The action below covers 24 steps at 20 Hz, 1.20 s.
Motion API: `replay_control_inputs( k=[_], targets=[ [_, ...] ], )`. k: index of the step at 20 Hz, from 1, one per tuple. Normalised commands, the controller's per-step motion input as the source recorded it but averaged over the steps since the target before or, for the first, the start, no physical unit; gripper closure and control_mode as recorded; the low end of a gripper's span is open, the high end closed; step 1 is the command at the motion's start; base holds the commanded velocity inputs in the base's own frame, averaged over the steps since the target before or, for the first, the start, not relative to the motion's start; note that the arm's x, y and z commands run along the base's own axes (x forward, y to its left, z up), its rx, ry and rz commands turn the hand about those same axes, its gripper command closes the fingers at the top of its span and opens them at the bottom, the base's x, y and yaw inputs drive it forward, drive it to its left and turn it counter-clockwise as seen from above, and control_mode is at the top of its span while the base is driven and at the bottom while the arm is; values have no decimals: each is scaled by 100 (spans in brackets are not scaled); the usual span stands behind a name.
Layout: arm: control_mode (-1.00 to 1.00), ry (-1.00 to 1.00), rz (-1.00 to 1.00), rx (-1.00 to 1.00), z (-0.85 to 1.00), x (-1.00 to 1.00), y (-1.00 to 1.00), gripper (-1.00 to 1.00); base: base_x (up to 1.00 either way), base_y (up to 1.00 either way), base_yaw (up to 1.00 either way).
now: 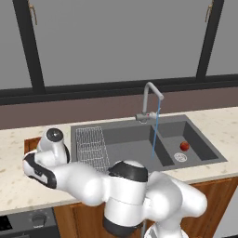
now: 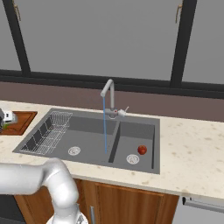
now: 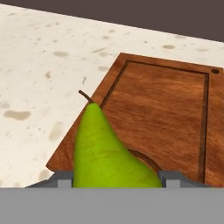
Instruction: Pick the apple, pear from the sink and place them on the cutting board to airdry. Then turn off the sink faucet.
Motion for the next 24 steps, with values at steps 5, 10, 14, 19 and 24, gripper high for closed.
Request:
replay_control_inputs(
  k=[5, 10, 14, 19, 24],
  targets=[
    [-100, 1, 0, -1, -6, 16, 5, -100, 0, 0, 0],
    [-100, 0, 0, 0, 7, 16, 2, -100, 0, 0, 0],
    [-100, 0, 0, 0, 39, 11, 8, -100, 0, 0, 0],
    [-100, 0, 0, 0, 55, 0, 0, -100, 0, 0, 0],
    [-100, -3, 0, 0, 23, -22, 0, -100, 0, 0, 0]
  ],
)
